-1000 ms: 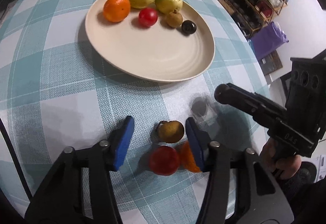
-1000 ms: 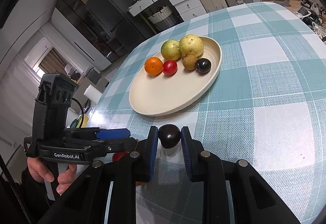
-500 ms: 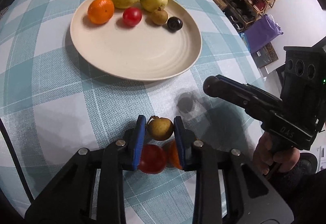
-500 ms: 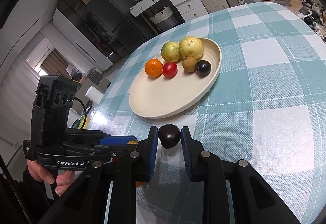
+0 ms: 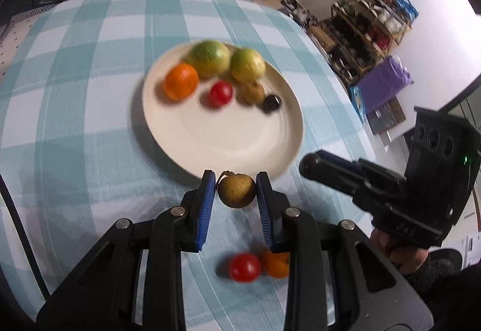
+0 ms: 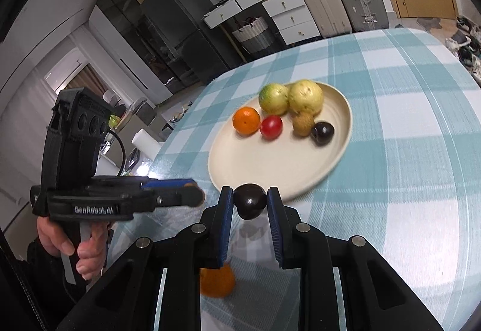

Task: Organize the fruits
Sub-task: 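Grasp the small brown fruit with the left tool while the right tool lifts the plum, then carry the brown fruit and plum onto the plate and open both tools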

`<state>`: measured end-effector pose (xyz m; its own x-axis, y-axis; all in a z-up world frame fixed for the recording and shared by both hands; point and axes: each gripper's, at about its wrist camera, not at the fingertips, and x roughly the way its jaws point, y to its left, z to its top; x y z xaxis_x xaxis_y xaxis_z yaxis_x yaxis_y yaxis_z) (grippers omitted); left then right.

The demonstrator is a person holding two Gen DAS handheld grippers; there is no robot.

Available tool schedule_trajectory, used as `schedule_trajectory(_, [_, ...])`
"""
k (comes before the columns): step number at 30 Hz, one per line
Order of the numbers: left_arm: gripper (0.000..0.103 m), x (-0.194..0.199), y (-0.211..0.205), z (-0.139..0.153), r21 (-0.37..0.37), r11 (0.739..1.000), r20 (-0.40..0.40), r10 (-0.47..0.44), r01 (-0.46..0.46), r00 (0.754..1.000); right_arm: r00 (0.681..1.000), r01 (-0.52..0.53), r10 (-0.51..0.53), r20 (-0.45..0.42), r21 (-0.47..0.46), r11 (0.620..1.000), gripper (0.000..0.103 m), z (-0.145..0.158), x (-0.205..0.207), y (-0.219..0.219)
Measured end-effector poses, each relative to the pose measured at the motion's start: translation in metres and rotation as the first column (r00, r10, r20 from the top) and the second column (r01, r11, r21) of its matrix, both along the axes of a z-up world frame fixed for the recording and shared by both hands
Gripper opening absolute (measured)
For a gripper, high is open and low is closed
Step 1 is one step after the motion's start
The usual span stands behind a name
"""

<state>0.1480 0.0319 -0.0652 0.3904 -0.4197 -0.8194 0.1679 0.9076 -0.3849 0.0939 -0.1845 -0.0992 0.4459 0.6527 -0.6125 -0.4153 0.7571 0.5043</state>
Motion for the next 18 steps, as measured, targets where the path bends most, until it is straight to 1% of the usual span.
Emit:
schedule_trajectory(5, [0.025, 0.020, 0.013, 0.001, 0.014, 0.999, 0.030, 0.052, -0.053, 0.998, 1.000, -0.016, 0.016, 0.011, -0.014, 1.000, 0.024, 0.003, 0.016, 0.016])
schedule_trajectory(8, [0.025, 0.032, 0.019, -0.002, -0.009, 0.997, 0.031, 0.075, -0.074, 0.997, 0.999, -0.026, 0.026, 0.018, -0.027, 0.999, 0.024, 0.004, 0.025, 0.028])
schedule_trajectory(12, [0.025, 0.042, 0.022, -0.006, -0.015, 0.996, 0.038, 0.089, -0.088, 0.995, 0.999, -0.031, 0.032, 0.034, -0.051, 0.998, 0.024, 0.003, 0.036, 0.042])
schedule_trajectory(18, [0.025, 0.056, 0.027, -0.014, -0.044, 0.994, 0.029, 0.102, -0.100, 0.994, 0.999, -0.031, 0.033, 0.028, -0.076, 0.997, 0.024, -0.005, 0.053, 0.057])
